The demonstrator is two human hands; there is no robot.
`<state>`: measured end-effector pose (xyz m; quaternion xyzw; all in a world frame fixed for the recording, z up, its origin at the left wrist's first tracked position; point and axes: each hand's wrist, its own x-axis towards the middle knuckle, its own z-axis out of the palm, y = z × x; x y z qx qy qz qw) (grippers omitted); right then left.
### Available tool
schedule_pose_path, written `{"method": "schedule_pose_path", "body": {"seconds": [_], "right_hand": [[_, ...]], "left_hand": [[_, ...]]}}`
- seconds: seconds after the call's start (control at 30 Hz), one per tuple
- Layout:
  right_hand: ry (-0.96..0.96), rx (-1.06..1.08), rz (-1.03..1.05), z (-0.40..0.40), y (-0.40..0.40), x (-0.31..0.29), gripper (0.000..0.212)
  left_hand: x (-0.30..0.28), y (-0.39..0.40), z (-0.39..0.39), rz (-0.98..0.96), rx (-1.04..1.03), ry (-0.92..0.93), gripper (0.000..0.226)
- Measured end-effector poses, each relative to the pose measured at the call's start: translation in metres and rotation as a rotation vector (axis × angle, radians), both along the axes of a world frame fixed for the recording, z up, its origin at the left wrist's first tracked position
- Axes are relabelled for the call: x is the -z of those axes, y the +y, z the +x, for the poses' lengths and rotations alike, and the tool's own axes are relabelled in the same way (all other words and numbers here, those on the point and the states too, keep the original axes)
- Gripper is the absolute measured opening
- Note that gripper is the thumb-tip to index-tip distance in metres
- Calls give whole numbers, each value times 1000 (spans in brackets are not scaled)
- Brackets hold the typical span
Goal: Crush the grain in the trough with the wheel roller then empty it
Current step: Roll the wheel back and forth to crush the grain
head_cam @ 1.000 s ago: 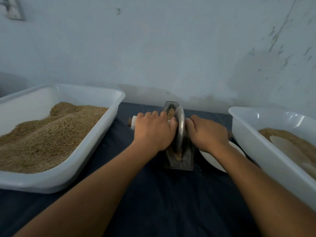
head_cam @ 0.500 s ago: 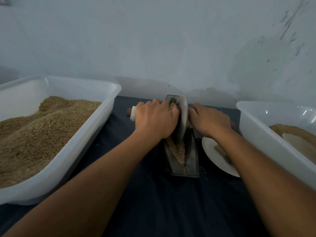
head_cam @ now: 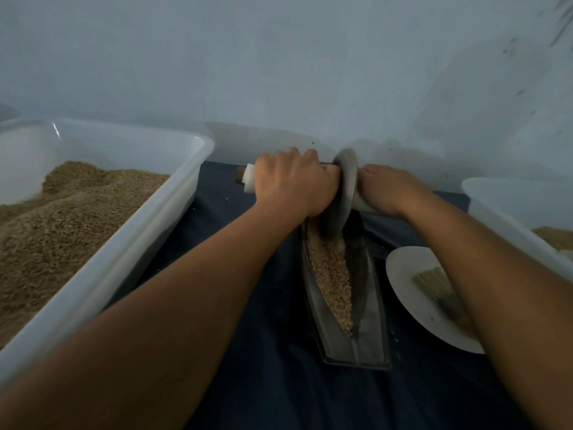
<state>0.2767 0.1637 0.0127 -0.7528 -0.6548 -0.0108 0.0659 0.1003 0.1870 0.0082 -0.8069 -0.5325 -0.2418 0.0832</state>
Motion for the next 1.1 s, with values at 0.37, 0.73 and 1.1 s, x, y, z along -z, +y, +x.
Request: {"method": "schedule_pose_path", "body": {"seconds": [0.37, 0.73, 1.1], "right_hand": [[-43, 71, 84, -8, 3, -11, 55], [-15, 79, 192, -17, -50, 7, 50], [-101, 89, 329, -39, -92, 15, 44]], "left_hand": [[6, 0, -7, -54, -23, -47, 47], [8, -42, -13, 48, 1, -22, 39], [15, -79, -33, 80, 22, 43, 47]]}}
